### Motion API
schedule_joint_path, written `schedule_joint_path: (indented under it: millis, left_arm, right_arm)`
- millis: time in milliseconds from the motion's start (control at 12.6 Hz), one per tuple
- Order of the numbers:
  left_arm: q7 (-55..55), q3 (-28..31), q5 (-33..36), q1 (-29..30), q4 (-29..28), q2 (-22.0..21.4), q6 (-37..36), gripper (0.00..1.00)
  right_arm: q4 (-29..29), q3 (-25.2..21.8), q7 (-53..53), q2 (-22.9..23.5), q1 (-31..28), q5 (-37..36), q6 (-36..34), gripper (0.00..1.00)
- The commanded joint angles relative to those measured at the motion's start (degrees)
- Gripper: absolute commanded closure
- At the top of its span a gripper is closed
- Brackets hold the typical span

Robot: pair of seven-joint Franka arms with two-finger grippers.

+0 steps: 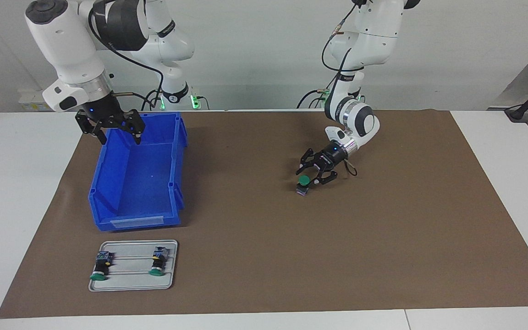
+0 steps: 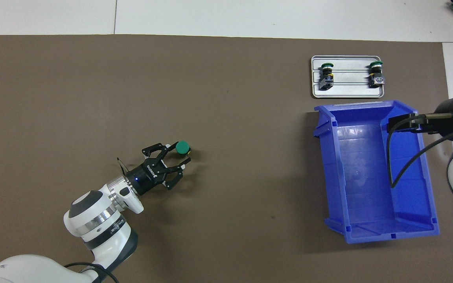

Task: Place and press button with both arms
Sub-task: 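Lower the button onto the table and open the left gripper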

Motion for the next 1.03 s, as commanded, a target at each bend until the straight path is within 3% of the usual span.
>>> schedule_joint_path:
  millis: [0,476,952]
  left_arm:
    - [8.3,-0.3,3.6,3.1,-2.5,-1.8,-1.5,0.37]
    - [-1.5,-0.3,25.9,13.0,0.4,-1.4,-1.6,0.37]
    - [-14.1,-0.1,38.8,18.4,2.9,-2.2,-1.3,0.38]
  right_arm:
    - [-0.3,0.2,-1.5,-0.4,-0.3,1.1,0.1,0.01]
    - [-0.3,0.2,-1.5,-0.4,-0.3,1.1,0.1,0.01]
    - [-0.3,0.2,-1.5,-0.4,-0.3,1.1,0.1,0.01]
